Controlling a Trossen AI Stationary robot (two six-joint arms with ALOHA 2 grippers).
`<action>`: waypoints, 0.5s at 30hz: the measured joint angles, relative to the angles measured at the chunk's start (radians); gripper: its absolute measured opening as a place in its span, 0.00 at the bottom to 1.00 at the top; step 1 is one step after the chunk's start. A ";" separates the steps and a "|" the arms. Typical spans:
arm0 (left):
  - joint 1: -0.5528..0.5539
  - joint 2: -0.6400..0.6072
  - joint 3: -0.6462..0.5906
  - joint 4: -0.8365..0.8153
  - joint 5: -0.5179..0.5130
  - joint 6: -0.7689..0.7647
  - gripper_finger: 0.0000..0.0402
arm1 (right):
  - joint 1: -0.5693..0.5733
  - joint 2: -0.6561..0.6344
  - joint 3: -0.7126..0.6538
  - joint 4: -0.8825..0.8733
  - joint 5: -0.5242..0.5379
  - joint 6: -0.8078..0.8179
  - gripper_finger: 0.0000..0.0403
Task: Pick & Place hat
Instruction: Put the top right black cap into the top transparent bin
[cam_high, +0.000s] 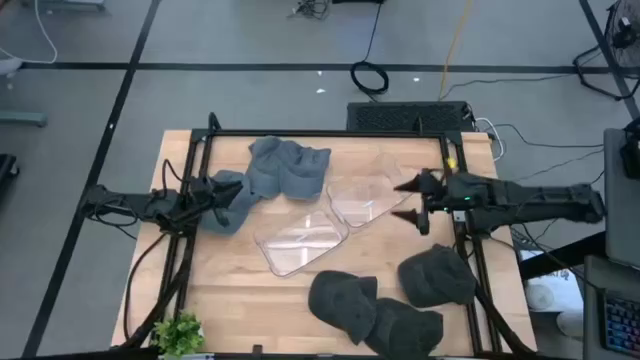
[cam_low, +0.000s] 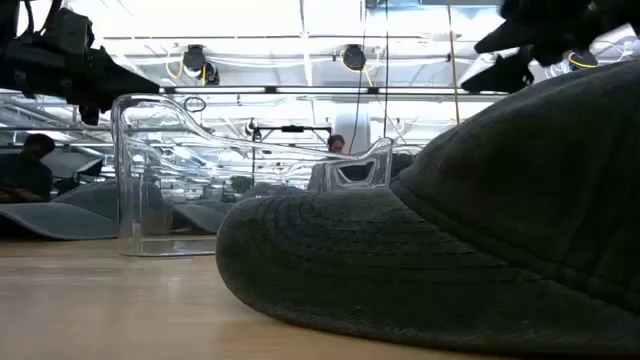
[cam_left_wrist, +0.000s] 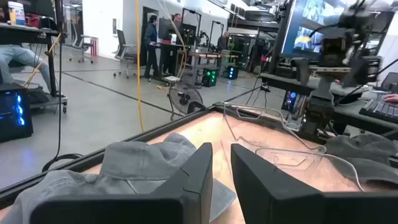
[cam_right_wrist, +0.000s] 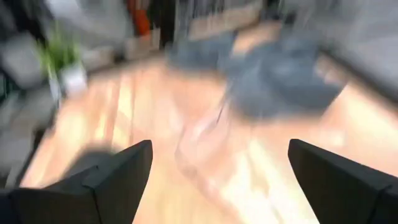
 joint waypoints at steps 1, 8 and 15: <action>0.000 0.000 0.000 0.003 0.000 0.000 0.17 | 0.025 0.066 0.069 -0.118 0.000 0.029 0.90; 0.000 0.000 0.000 0.008 0.000 0.000 0.17 | 0.151 0.463 0.376 -0.958 -0.111 0.498 0.90; 0.000 0.000 0.000 0.008 0.000 0.000 0.17 | 0.362 0.569 0.304 -1.060 -0.339 0.777 0.90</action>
